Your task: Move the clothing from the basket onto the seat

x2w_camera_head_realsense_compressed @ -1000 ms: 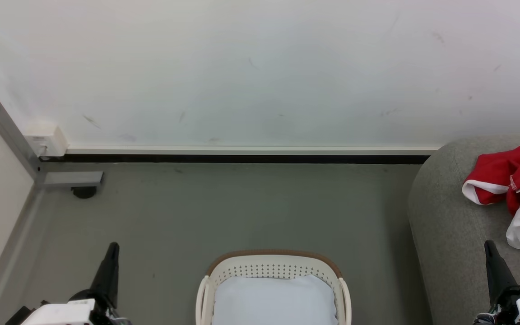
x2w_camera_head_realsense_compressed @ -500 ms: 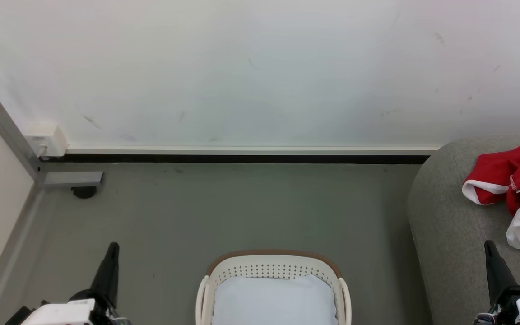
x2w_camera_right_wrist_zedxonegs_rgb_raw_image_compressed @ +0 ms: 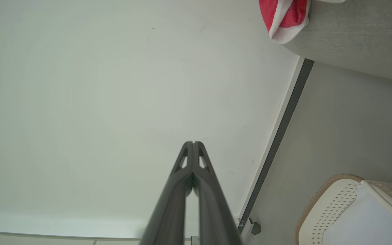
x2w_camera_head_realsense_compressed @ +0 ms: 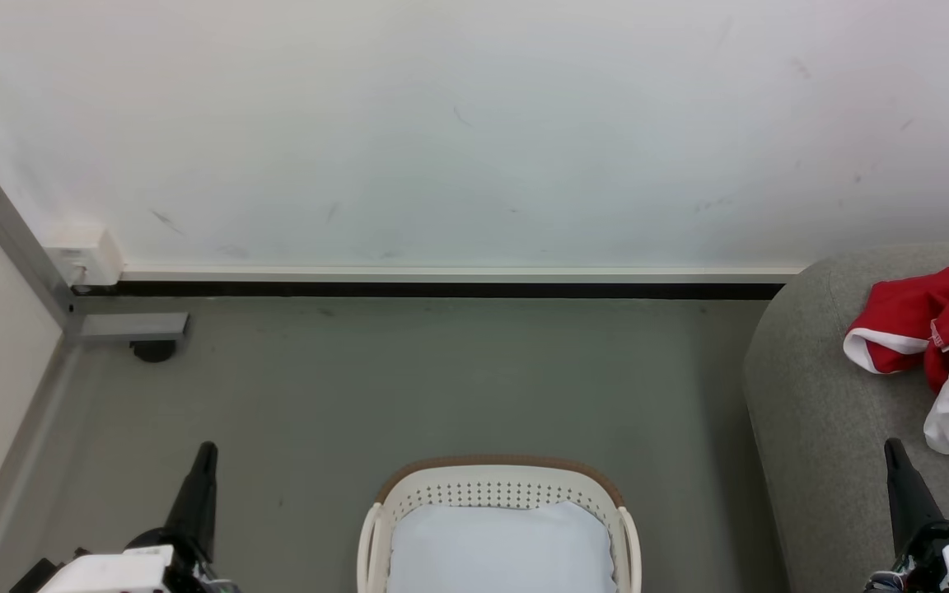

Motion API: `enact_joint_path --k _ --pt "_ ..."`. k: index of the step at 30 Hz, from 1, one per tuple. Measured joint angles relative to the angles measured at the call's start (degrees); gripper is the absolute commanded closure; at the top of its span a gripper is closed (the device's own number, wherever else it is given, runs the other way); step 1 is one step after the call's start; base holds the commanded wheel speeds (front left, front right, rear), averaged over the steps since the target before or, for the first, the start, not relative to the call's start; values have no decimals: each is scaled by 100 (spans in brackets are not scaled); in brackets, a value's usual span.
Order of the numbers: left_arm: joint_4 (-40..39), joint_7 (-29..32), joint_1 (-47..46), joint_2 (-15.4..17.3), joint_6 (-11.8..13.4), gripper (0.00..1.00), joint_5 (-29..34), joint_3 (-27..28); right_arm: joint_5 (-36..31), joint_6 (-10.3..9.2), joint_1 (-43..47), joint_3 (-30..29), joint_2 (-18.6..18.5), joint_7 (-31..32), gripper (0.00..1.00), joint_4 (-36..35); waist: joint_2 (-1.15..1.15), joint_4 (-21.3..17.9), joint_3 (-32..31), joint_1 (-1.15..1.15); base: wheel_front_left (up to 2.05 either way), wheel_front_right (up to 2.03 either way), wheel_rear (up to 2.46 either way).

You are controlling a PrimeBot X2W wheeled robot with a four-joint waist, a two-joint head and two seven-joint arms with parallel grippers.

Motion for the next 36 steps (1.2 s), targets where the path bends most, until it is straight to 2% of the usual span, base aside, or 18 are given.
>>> enact_joint_path --k 36 --pt "-1 0 -1 0 0 100 0 0 -24 0 -1 -24 16 21 100 0 0 0 0 0 0 0 0"
